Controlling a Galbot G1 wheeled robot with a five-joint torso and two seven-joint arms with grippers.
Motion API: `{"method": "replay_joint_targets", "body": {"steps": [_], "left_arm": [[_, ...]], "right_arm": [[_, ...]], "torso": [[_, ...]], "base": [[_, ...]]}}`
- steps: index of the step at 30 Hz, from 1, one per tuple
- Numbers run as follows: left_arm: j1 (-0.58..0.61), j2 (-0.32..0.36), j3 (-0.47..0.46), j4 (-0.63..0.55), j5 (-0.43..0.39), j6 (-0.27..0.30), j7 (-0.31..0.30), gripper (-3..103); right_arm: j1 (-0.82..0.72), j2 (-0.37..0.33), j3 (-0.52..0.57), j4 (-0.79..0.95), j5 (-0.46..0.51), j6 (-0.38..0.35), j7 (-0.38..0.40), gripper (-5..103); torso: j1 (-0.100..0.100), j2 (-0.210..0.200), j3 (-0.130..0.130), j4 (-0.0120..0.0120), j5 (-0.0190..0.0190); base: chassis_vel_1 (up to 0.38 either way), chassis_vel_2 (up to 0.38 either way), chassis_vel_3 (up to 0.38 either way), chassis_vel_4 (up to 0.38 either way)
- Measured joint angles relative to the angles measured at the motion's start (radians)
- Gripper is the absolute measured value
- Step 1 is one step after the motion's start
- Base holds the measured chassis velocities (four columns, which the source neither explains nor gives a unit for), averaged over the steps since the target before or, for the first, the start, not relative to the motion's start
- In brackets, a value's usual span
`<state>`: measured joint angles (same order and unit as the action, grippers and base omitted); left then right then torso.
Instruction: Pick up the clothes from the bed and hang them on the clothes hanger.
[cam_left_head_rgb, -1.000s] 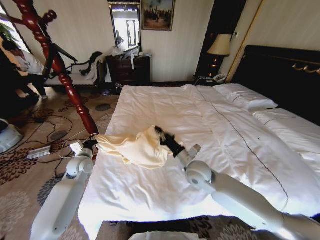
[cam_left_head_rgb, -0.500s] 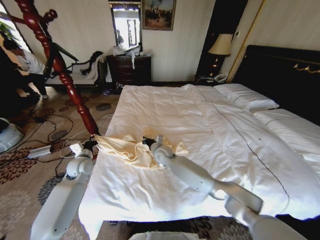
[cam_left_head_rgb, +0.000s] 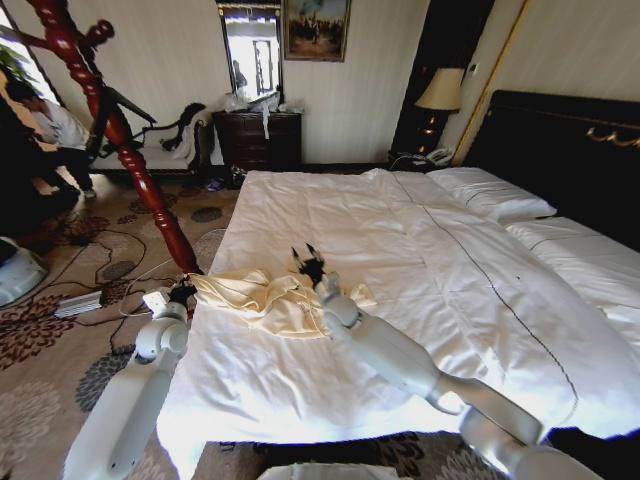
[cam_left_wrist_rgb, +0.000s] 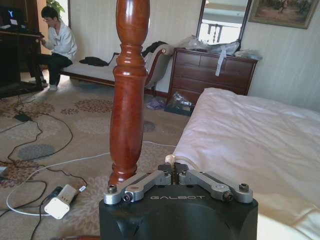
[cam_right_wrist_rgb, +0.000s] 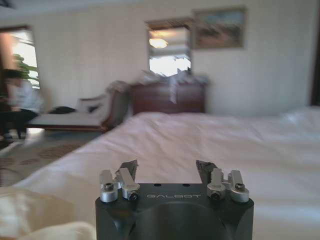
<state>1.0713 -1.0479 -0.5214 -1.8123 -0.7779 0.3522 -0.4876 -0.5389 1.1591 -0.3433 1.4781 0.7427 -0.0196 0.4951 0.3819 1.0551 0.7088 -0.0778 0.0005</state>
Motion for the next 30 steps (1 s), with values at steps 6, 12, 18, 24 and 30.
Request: {"method": "replay_joint_targets", "body": {"steps": [6,12,18,24,30], "left_arm": [[0.019,0.008,-0.009,0.0,0.002,0.0,0.0,2],[0.055,-0.048,-0.012,0.008,0.061,-0.016,0.021,2],[0.067,-0.089,-0.003,0.01,0.102,-0.023,0.035,2],[0.107,-0.096,-0.002,0.011,0.14,-0.033,0.047,2],[0.131,-0.091,-0.021,-0.011,0.141,-0.036,0.047,2]], "right_arm": [[-0.111,-0.175,0.043,0.23,-0.02,-0.006,0.008,90],[-0.267,-0.275,-0.04,0.363,-0.174,0.088,-0.075,100],[-0.238,-0.243,-0.091,0.291,-0.218,0.08,-0.084,100],[-0.156,-0.195,-0.16,0.23,-0.186,-0.02,-0.02,79],[-0.119,-0.18,-0.235,0.231,-0.188,-0.101,0.009,84]], "torso": [[0.0,0.0,0.0,-0.001,-0.0003],[0.0,0.0,0.0,-0.0003,-0.0004],[0.0,0.0,0.0,-0.0003,-0.0003],[0.0,0.0,0.0,0.0001,-0.0006],[0.0,0.0,0.0,-0.0001,-0.0006]], "base": [[0.0,0.0,0.0,0.0],[0.0,0.0,0.0,0.0],[0.0,0.0,0.0,0.0],[0.0,0.0,0.0,0.0],[0.0,0.0,0.0,0.0]]}}
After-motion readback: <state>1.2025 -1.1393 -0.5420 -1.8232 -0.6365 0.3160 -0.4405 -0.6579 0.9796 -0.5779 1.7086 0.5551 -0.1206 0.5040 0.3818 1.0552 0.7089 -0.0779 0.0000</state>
